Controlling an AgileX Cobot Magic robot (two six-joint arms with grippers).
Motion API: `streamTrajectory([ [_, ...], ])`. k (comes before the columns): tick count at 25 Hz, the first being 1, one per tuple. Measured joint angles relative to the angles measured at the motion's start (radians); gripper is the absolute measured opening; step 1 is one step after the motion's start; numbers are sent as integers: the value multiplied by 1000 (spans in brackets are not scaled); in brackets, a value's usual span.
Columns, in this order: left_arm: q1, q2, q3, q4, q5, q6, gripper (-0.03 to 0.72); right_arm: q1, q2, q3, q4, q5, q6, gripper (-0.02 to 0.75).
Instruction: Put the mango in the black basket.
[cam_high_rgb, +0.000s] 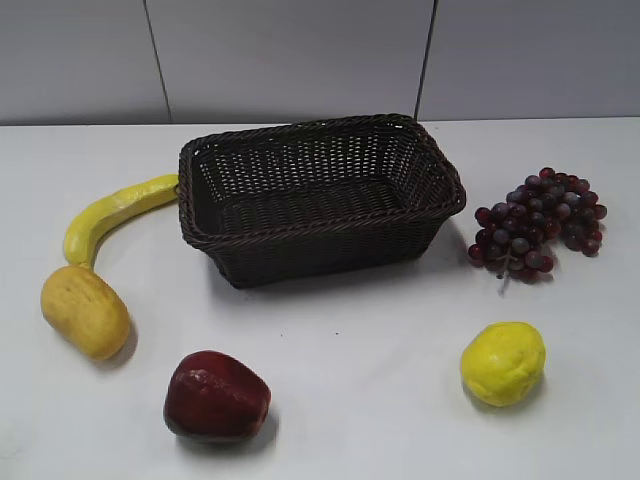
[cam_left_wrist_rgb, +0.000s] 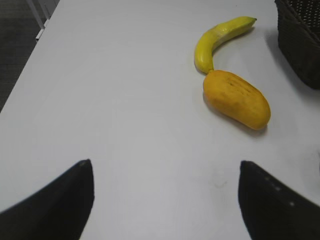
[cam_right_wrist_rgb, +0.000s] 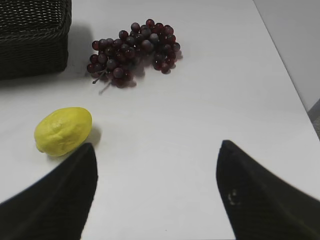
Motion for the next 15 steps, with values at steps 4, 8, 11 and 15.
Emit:
streamTrajectory([
  [4, 0, 0, 0, 0, 0, 0, 692, 0, 0, 0, 0, 0, 0, 571],
  [8, 0, 0, 0, 0, 0, 0, 692, 0, 0, 0, 0, 0, 0, 571],
  [11, 0, 0, 0, 0, 0, 0, 691, 0, 0, 0, 0, 0, 0, 571],
  [15, 0, 0, 0, 0, -1, 0, 658, 0, 0, 0, 0, 0, -1, 571],
])
